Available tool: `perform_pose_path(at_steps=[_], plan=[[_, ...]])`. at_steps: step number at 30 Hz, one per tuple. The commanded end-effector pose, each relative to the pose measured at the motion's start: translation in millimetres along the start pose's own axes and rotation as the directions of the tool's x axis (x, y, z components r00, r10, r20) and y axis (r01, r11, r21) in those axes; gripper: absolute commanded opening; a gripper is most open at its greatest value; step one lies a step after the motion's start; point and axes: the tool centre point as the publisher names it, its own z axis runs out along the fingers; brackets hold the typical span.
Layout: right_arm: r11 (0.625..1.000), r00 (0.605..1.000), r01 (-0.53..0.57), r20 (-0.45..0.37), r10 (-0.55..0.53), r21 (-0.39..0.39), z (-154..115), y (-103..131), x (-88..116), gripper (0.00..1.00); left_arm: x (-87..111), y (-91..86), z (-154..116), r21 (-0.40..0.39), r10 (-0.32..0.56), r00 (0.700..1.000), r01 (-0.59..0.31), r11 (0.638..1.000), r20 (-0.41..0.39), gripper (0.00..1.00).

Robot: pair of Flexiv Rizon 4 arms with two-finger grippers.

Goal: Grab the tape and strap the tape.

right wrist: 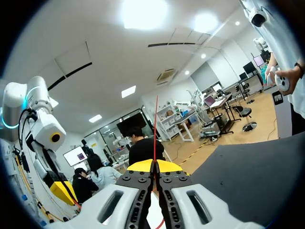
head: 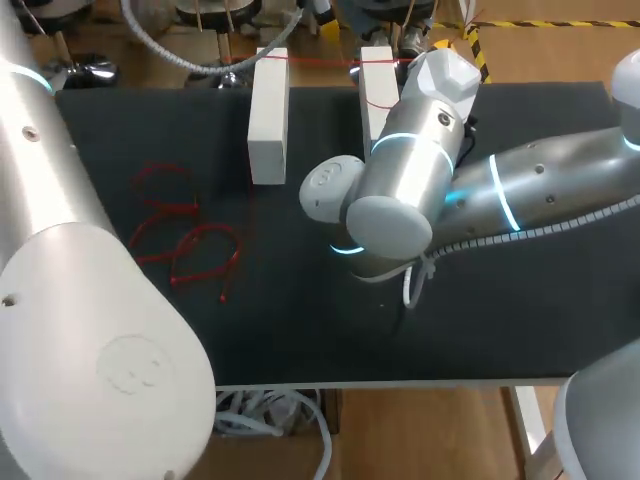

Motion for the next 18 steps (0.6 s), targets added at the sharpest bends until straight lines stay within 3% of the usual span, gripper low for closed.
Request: perform_pose_path(at_steps=[1, 7, 18], plan=[[1.0, 1.0, -0.001, 0.002, 0.001, 0.008, 1, 4, 1, 0.0, 6.2, -2.5, 1, -0.27, 0.032, 0.996, -0.01, 0.963, 0.079, 0.0], [1.0, 1.0, -0.001, 0.002, 0.001, 0.008, 1, 4, 1, 0.0, 13.8, -0.5, 4, -0.196, 0.07, 0.982, -0.036, 0.98, 0.173, 0.0], [1.0, 1.0, -0.001, 0.002, 0.001, 0.008, 1, 4, 1, 0.0, 28.5, 0.6, 17, -0.1, 0.099, 0.977, -0.081, 0.992, 0.187, 0.0]])
